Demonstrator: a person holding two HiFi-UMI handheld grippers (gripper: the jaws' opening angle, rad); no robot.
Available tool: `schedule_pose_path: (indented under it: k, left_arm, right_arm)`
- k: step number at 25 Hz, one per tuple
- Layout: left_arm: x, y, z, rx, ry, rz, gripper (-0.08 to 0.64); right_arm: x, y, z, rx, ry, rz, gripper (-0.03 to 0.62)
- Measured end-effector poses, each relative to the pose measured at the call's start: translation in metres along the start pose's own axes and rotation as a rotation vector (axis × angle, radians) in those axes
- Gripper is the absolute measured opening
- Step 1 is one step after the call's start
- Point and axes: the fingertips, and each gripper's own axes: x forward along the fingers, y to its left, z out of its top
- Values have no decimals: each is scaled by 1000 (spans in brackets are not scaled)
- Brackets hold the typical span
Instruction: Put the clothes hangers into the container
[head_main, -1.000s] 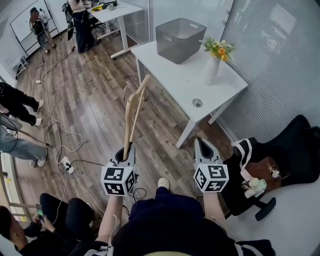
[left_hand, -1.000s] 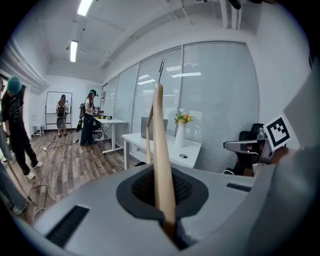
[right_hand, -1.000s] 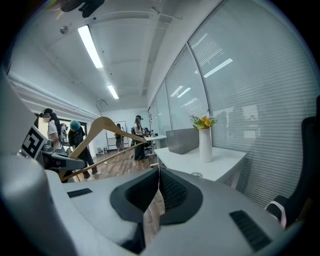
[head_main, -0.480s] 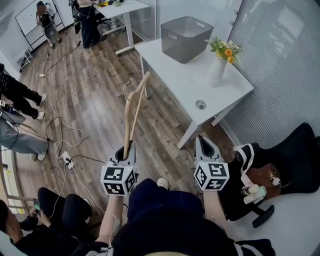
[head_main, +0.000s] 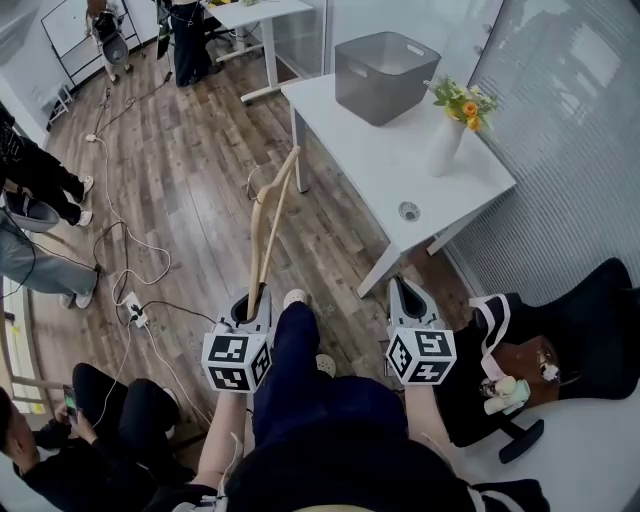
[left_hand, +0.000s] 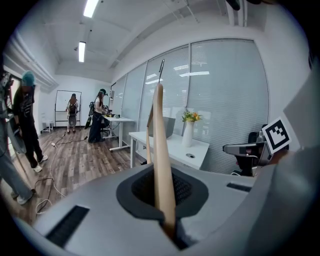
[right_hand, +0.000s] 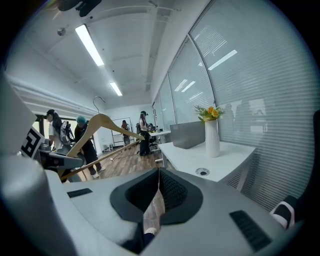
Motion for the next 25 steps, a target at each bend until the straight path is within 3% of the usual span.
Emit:
schedule_pose_path:
  k: [12, 25]
  left_arm:
    - [50, 36, 26, -7, 9, -5, 8]
    - [147, 92, 85, -5, 16, -50, 8]
  right_arm:
    - [65, -7, 23, 7, 11, -10, 29]
    - [173, -18, 73, 19, 19, -41, 29]
